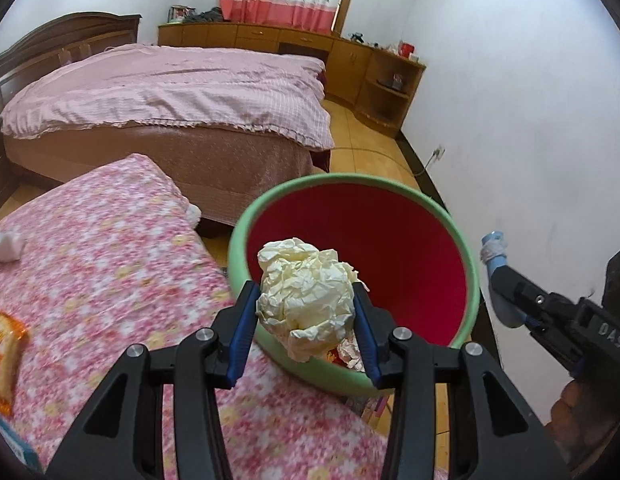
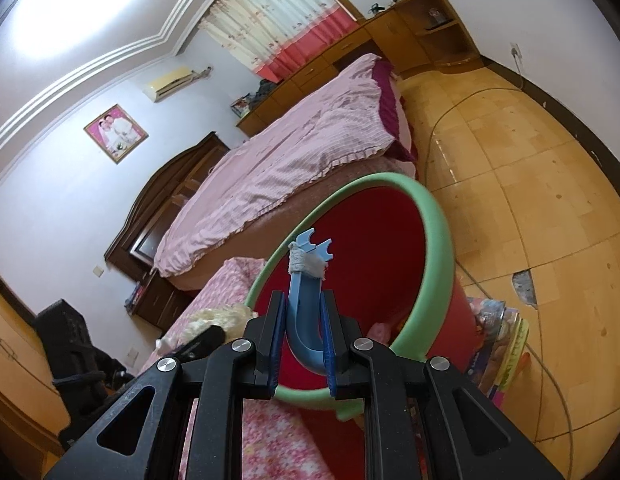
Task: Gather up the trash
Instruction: 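Carry the paper ball and blue toy to the red bucket and release them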
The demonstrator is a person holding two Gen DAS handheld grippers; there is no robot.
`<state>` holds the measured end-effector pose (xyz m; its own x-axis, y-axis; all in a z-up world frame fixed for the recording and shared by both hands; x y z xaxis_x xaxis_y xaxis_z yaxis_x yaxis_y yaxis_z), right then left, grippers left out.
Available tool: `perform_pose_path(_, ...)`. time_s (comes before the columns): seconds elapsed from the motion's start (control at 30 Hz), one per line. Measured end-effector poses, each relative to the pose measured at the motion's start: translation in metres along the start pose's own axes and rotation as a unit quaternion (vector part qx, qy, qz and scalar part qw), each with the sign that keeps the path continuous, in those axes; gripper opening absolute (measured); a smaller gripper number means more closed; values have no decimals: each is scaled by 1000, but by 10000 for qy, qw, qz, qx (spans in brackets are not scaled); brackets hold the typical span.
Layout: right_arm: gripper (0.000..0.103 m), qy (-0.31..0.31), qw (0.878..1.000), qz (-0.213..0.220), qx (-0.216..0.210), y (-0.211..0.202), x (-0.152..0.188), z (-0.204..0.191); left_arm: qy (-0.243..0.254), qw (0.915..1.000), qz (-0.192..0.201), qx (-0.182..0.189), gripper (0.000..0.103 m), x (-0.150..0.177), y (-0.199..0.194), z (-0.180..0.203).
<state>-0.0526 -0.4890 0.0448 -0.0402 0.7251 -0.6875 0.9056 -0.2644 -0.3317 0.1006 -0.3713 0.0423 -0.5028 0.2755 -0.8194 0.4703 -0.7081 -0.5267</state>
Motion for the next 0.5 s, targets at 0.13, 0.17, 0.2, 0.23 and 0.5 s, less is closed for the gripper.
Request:
perform_pose_path(0.13,17,191,9998,-46,-48,4,-2,10,45,9999,-147,-36,46,4,18,3)
perform_pose_path(0.17,17,189,9998,-47,-45,5,-3,11,69,9998,-175,-39,46,6,21,5)
perform_pose_path(0.2,17,162,9999,-41,-26,6,-5,11,102,9998,-190,-42,47,6,24,6)
perform_pose_path(0.23,17,138,9999,-39,-20,7,-5,11,142,9997,-200,-41,48,7,26,8)
perform_pose_path(0.5,17,57,9999,-133,45,24,-5,13,213,9994,-217,137,54,11,32,11)
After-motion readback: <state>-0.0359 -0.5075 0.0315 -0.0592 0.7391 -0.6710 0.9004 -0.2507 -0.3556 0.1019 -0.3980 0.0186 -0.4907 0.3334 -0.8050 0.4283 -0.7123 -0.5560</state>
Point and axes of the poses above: each gripper's, at about its wrist camera, not at the fingertips, and y roughly the way its jaws point, z to its right, x to its underside, the point moved 2 cm from there along y, roughly the way its jaws point, and after that the axes turned 12 degrees about z, right-handed, at the moved point
